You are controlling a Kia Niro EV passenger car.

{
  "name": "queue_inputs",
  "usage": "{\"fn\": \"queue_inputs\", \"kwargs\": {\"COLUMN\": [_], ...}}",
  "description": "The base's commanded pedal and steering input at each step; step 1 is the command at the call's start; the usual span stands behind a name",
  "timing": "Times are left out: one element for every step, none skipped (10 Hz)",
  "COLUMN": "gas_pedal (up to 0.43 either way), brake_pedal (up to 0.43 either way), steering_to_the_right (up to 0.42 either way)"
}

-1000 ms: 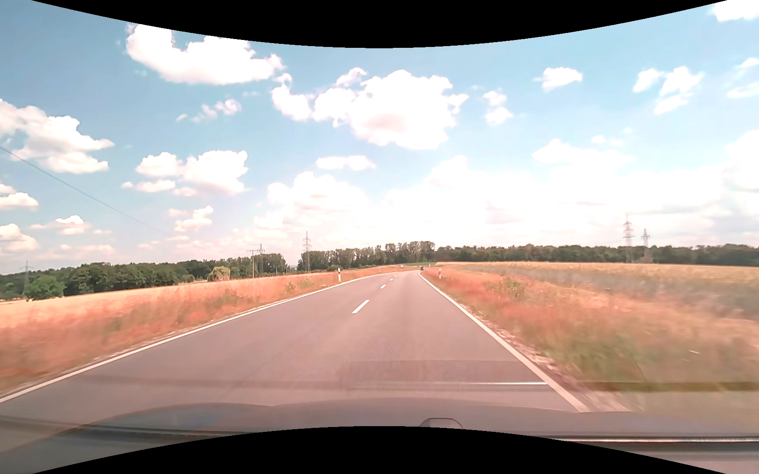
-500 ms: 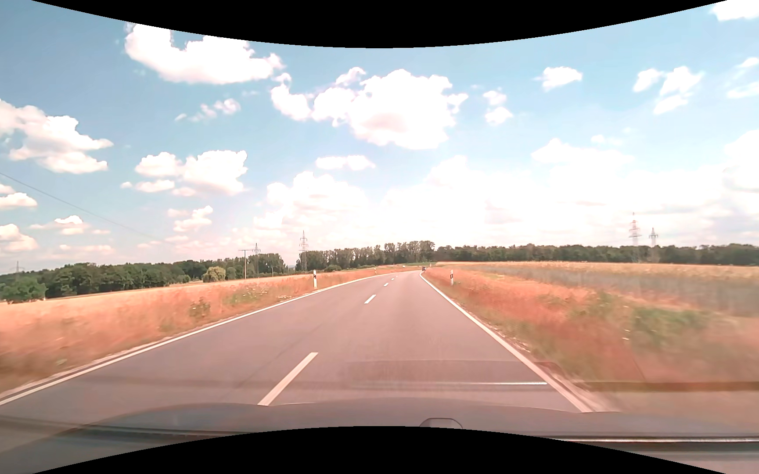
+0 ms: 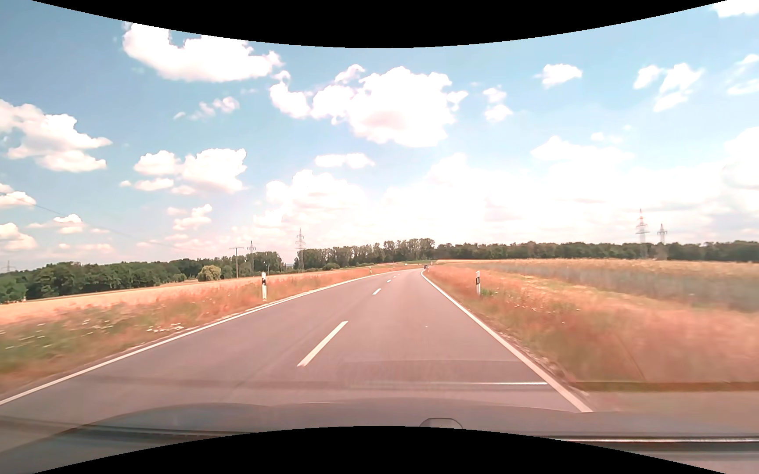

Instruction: Follow the waypoints while adhering to traffic rules and regulations

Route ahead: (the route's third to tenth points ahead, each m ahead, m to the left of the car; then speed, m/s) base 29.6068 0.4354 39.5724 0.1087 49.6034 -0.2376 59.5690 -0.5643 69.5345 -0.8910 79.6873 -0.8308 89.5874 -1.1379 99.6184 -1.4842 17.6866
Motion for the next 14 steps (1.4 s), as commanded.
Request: {"fn": "queue_inputs", "kwargs": {"gas_pedal": [0.067,0.067,0.067,0.067,0.067,0.067,0.067,0.067,0.067,0.067,0.067,0.067,0.067,0.067], "brake_pedal": [0.000,0.000,0.000,0.000,0.000,0.000,0.000,0.000,0.000,0.000,0.000,0.000,0.000,0.000], "steering_to_the_right": [-0.004,-0.004,-0.004,-0.004,-0.004,-0.004,-0.003,-0.003,-0.003,-0.003,-0.003,-0.003,-0.003,-0.003]}}
